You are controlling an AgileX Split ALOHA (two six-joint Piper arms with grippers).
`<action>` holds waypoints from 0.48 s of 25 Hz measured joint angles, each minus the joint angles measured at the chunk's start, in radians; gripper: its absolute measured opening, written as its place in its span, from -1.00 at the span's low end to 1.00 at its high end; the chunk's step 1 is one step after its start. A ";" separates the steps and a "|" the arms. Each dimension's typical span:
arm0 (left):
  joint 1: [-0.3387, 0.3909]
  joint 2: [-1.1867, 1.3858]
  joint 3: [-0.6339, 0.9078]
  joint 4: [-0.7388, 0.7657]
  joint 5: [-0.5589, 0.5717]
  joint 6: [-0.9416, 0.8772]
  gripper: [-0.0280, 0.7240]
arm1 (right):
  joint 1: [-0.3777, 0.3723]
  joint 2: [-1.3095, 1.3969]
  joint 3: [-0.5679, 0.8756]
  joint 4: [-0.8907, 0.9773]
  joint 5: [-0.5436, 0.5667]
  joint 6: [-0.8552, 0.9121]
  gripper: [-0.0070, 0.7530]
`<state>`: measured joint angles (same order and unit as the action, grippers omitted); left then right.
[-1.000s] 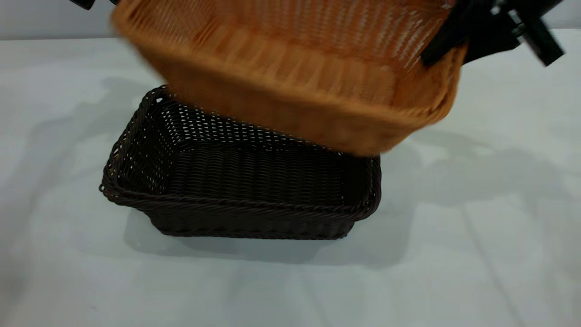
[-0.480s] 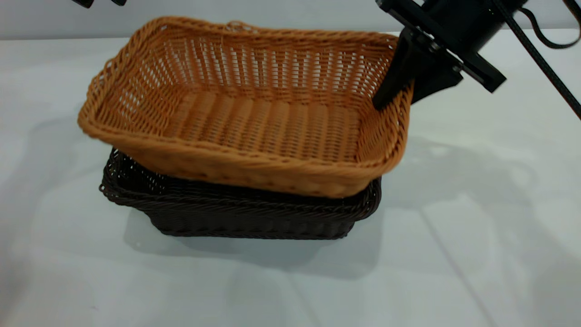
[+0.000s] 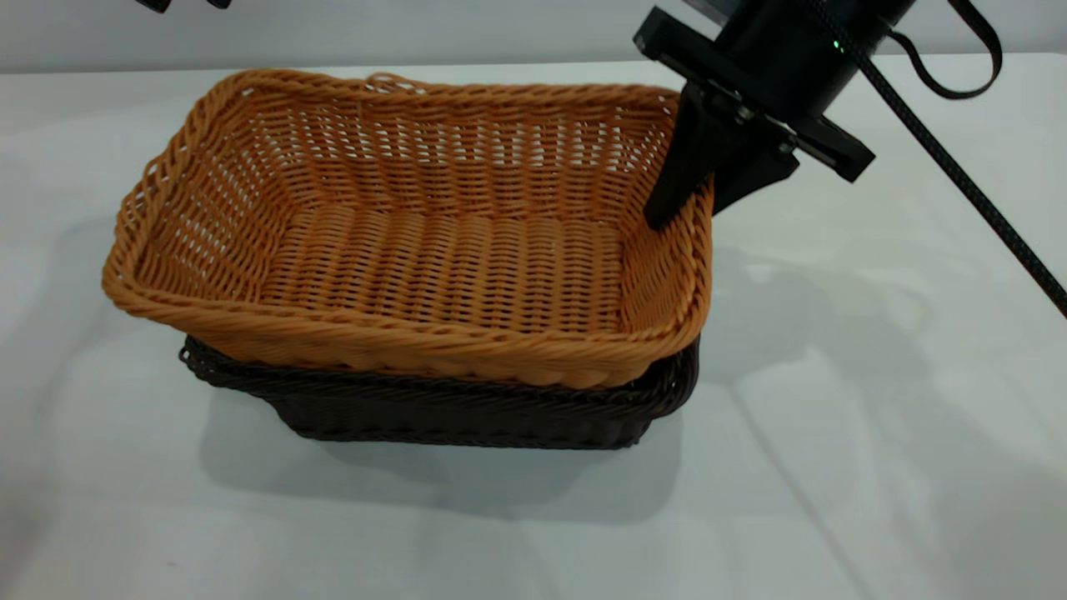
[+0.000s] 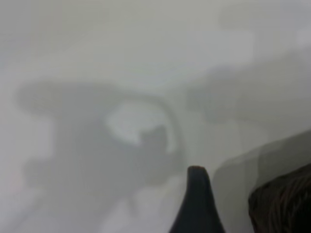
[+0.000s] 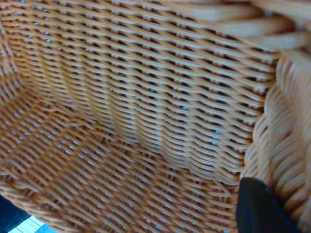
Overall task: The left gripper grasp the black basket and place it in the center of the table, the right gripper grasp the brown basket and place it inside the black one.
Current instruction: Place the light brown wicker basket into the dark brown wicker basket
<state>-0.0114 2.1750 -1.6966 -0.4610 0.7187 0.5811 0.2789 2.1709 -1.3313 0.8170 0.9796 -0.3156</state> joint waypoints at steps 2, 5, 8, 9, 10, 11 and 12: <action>0.000 0.000 0.000 0.000 0.000 0.000 0.42 | 0.000 0.011 0.000 -0.001 -0.014 0.001 -0.81; 0.000 0.000 0.000 0.000 0.000 0.000 0.42 | 0.000 0.029 -0.001 -0.011 -0.041 0.001 -0.81; 0.000 0.000 0.000 0.000 0.000 0.000 0.42 | 0.000 0.039 -0.001 -0.017 -0.064 0.001 -0.80; 0.000 0.000 0.000 0.000 0.000 0.000 0.42 | 0.000 0.040 -0.001 -0.019 -0.069 0.001 -0.80; 0.000 0.000 0.000 0.000 0.000 0.000 0.42 | 0.000 0.040 -0.001 -0.022 -0.071 0.001 -0.79; 0.000 0.000 0.000 0.000 0.000 0.000 0.42 | 0.000 0.040 -0.001 -0.024 -0.072 0.001 -0.78; 0.000 0.000 0.000 0.000 0.000 0.000 0.42 | 0.000 0.040 -0.001 -0.024 -0.073 0.001 -0.74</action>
<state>-0.0114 2.1750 -1.6966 -0.4610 0.7184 0.5811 0.2789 2.2108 -1.3324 0.7927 0.9066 -0.3146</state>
